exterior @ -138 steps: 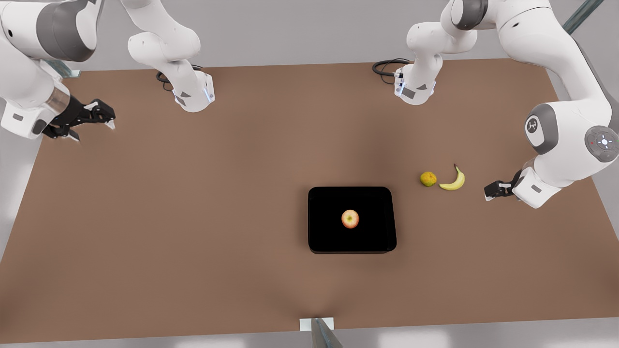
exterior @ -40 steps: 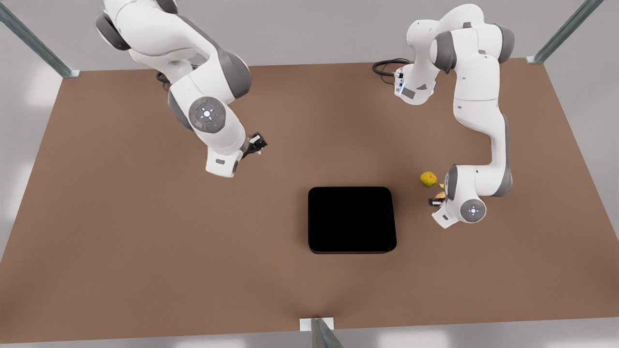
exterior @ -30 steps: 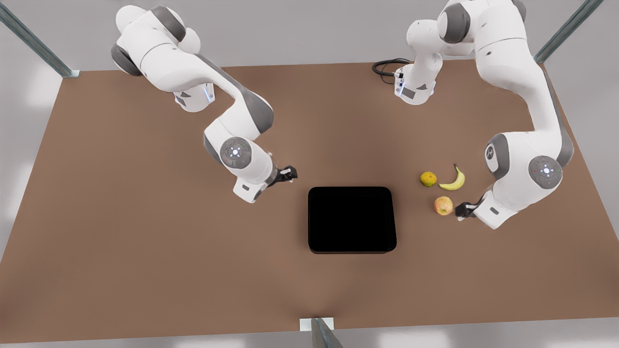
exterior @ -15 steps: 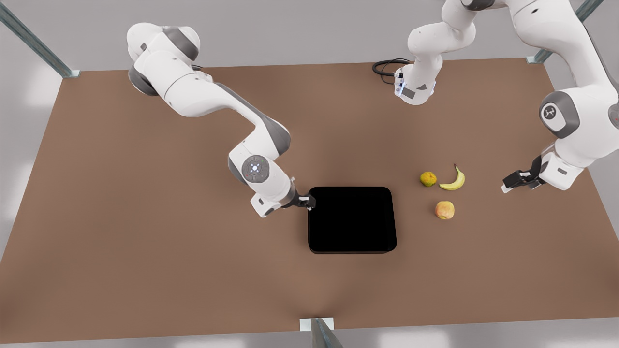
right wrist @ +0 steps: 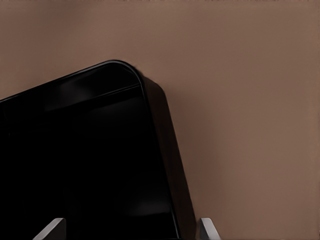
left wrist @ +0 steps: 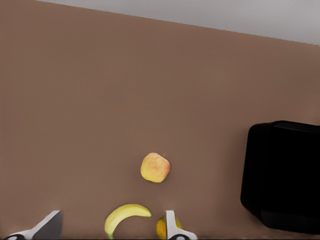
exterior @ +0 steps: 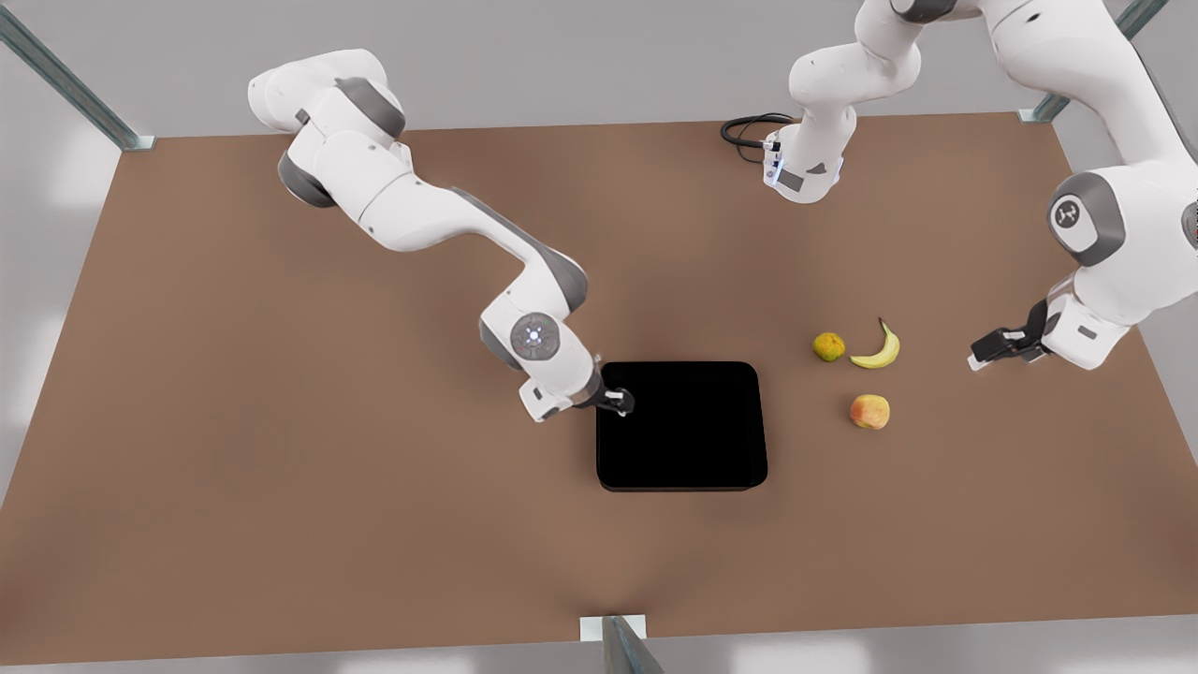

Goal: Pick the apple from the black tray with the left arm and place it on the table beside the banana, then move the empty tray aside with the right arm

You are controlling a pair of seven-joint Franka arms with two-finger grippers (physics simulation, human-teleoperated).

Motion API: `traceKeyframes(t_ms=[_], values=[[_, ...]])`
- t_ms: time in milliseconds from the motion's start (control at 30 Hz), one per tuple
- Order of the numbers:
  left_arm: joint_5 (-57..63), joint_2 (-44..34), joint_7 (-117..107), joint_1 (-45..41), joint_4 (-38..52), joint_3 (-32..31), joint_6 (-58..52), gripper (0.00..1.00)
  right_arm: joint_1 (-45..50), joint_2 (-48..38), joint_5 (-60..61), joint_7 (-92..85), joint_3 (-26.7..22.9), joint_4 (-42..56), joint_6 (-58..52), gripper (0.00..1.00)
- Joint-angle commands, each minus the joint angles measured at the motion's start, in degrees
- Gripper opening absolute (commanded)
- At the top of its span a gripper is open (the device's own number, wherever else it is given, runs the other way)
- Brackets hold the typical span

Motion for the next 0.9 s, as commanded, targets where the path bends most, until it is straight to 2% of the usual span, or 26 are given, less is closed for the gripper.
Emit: traceKeyframes(t_ms=[0,33,100,167,300,467,600,667,733,867], values=[[1.35,1.02,-6.17,-1.95,0.69,-0.59,-6.37,1.0,-0.05,0.09,-1.08,7.83,-0.64,-0.03,1.04,0.99],[1.7,3.74,-6.26,-4.23,4.72,-0.68,-6.1,1.0,0.04,0.53,-0.99,8.1,-0.64,0.06,1.04,0.99],[2.14,5.24,-5.64,-4.15,7.01,-0.5,-5.75,1.0,0.3,1.06,-1.08,8.19,-0.64,0.15,1.3,0.99],[-1.2,4.63,-5.73,-6.35,7.1,-0.77,-5.58,1.0,0.65,1.93,-0.99,8.28,-0.46,0.15,1.39,0.99],[-0.68,4.63,-5.73,-7.84,7.45,-0.85,-3.56,1.0,2.15,3.16,-1.16,8.72,-0.55,0.15,2.62,0.99],[0.91,3.93,-5.64,-7.75,7.45,-1.03,-2.85,1.0,1.97,5.18,-5.21,8.89,-0.64,0.15,3.94,0.99],[1.08,1.11,3.76,-6.0,7.37,0.64,-5.66,1.0,2.15,6.68,-5.73,8.98,-0.55,0.15,5.96,0.99],[3.37,0.59,3.24,-6.35,7.37,0.11,-5.31,1.0,2.24,7.47,-10.65,8.63,-0.37,0.06,5.96,0.99],[2.84,1.2,3.24,-7.23,7.37,-1.12,-1.71,1.0,2.32,7.56,-11.53,8.1,-0.2,-0.03,5.96,0.99],[3.02,1.11,2.8,-7.58,7.37,-1.64,-1.8,1.0,2.68,8.0,-14.96,5.29,-0.2,0.06,5.96,0.99]])
